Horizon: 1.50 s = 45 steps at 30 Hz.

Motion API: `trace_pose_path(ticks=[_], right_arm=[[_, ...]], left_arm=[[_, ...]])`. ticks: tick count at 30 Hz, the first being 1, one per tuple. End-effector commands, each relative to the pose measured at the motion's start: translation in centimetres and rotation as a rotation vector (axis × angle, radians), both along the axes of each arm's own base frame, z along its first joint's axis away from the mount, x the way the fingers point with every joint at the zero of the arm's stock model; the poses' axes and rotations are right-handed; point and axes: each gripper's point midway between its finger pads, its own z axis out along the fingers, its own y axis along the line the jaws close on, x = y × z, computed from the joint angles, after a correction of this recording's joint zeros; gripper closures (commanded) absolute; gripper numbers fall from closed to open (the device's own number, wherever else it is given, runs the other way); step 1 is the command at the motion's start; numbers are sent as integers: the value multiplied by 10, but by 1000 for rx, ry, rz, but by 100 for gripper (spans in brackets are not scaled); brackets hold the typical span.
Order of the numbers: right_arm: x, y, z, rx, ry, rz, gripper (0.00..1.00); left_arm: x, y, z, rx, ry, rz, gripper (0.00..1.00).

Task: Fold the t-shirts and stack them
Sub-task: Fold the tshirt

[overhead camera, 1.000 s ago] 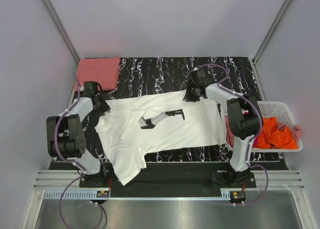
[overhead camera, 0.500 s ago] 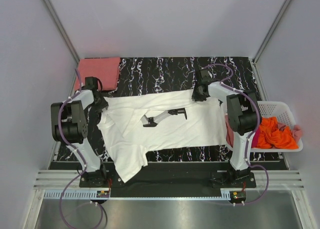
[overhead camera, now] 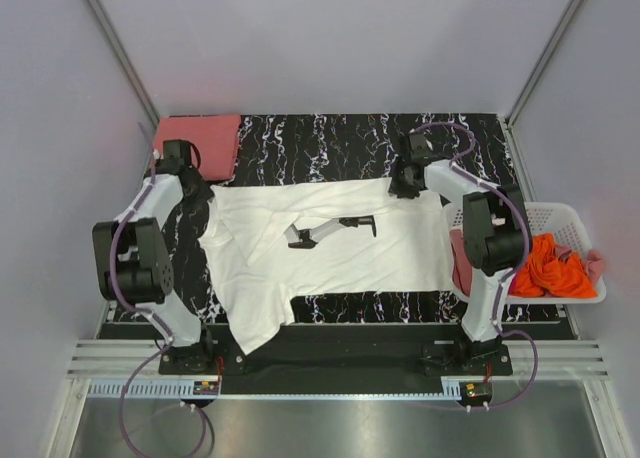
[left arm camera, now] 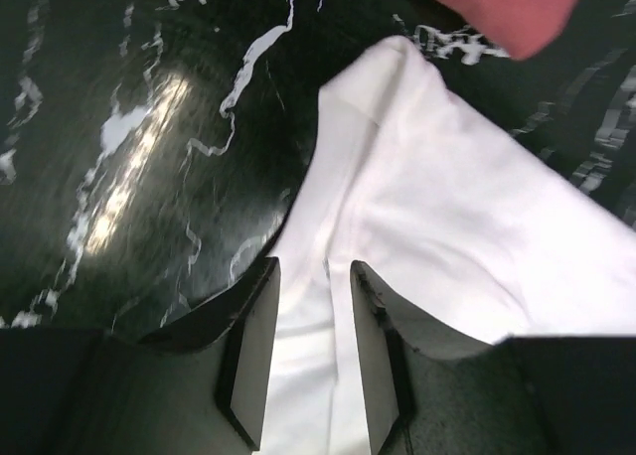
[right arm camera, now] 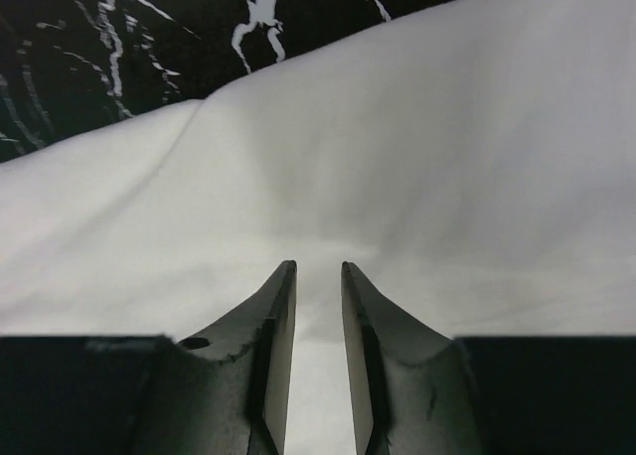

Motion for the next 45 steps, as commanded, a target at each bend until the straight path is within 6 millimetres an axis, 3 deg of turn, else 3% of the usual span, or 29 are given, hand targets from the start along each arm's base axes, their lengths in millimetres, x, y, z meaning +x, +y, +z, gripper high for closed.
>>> trace_pose_path(ticks=[1,5,7,9,13,15,19,24,27,28,31,35,39,45], right_arm=[[5,8,78,93,-151,6,68],[-10,14,95,146,-168,28,67],[-17,14,105,151,-189,35,67],[-27,12,111,155,-199,44,67],[-40,12,129,181,-228,63,66],[-46,12,139,189,-252,69,66],[-51,13,150,203,-272,85,65],[-58,19,150,244,-257,94,65],[-62,19,153,249,-263,91,65],[-63,18,153,244,-264,91,65],[-63,13,159,228,-286,86,65],[-65,15,172,243,-313,95,64],[-64,15,179,241,-325,102,64],[-63,17,175,245,-314,105,64]], left_arm=[[-20,-3,64,-61,-163,145,60],[-51,-24,78,-163,-172,200,57],[-78,-22,80,-65,-119,206,55],[-109,-32,72,55,-37,151,54],[-173,-61,45,27,51,83,56],[-193,-65,46,-11,27,91,56],[-228,-68,26,-5,38,72,58],[-240,-72,11,-3,85,81,59],[-252,-76,-9,18,155,86,59],[-253,-81,-8,31,156,58,59],[-250,-71,-8,71,120,144,56],[-243,-96,-26,-71,92,134,54],[-256,-90,-46,-34,171,175,55],[-253,-80,-49,7,133,197,59]])
